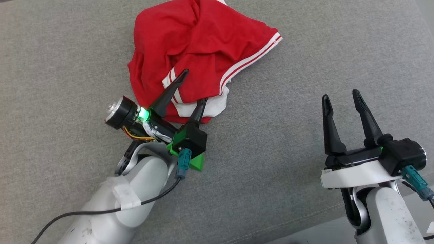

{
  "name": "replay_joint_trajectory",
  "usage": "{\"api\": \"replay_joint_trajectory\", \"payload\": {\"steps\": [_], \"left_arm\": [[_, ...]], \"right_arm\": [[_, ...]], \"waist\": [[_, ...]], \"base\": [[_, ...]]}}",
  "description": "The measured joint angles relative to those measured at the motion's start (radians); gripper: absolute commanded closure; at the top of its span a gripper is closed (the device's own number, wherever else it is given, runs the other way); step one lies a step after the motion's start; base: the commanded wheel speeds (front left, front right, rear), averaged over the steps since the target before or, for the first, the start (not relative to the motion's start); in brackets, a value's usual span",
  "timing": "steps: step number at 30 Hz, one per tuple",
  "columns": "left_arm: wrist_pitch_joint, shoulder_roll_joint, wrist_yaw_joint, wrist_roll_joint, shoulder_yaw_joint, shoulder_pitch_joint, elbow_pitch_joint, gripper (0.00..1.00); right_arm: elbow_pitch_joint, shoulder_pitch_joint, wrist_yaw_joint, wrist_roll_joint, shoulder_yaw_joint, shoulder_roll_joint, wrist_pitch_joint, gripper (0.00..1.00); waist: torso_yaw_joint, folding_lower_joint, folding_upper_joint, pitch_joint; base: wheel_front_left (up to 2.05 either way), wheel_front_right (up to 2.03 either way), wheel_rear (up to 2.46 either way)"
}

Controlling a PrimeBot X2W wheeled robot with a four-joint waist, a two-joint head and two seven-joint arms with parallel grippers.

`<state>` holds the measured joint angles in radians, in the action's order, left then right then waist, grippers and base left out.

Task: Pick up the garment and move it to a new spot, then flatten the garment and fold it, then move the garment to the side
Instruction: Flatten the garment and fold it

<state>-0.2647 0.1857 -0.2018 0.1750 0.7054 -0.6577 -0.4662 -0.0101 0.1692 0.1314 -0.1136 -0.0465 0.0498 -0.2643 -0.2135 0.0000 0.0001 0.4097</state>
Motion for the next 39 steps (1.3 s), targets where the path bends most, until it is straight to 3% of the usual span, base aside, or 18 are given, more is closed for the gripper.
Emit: {"api": "replay_joint_trajectory", "payload": {"steps": [6, 14, 20, 25, 31, 34, 39], "left_arm": [[0.0, 0.005, 0.052, -0.055, 0.028, -0.05, -0.008, 1.0], [0.059, -0.083, 0.254, -0.277, -0.044, -0.218, -0.048, 1.0], [0.165, -0.115, 0.308, -0.393, -0.109, -0.484, -0.024, 1.0], [0.195, -0.133, 0.303, -0.528, -0.167, -0.682, 0.001, 1.0], [0.147, -0.138, 0.172, -0.768, -0.209, -0.761, 0.031, 1.0], [0.132, -0.138, 0.138, -0.844, -0.221, -0.655, 0.016, 1.0], [0.114, -0.11, 0.117, -0.939, -0.254, -0.313, -0.006, 1.0]], "right_arm": [[0.007, 0.003, 0.0, -0.016, -0.007, 0.0, 0.0, 0.0], [0.02, 0.007, 0.0, -0.057, -0.033, 0.0, 0.0, 0.0], [0.028, 0.007, 0.0, -0.087, -0.045, 0.0, 0.0, 0.0], [0.037, -0.001, 0.0, -0.087, -0.043, 0.0, 0.0, 0.0], [0.035, -0.006, 0.0, -0.076, -0.026, 0.0, 0.0, 0.0], [0.032, -0.008, 0.0, -0.065, -0.018, 0.0, 0.0, 0.0], [0.033, -0.022, 0.0, -0.046, 0.001, 0.0, 0.0, 0.0]], "waist": [[-0.019, 0.0, 0.0, -0.009], [-0.062, 0.0, 0.0, -0.037], [-0.111, 0.0, 0.0, -0.057], [-0.144, 0.0, 0.0, -0.084], [-0.137, 0.0, 0.0, -0.114], [-0.112, 0.0, 0.0, -0.121], [-0.056, 0.0, 0.0, -0.131]], "base": [[0.0, 0.0, 0.0], [0.0, 0.0, 0.0], [0.0, 0.0, 0.0], [0.0, 0.0, 0.0], [0.0, 0.0, 0.0], [0.0, 0.0, 0.0], [0.0, 0.0, 0.0]]}}
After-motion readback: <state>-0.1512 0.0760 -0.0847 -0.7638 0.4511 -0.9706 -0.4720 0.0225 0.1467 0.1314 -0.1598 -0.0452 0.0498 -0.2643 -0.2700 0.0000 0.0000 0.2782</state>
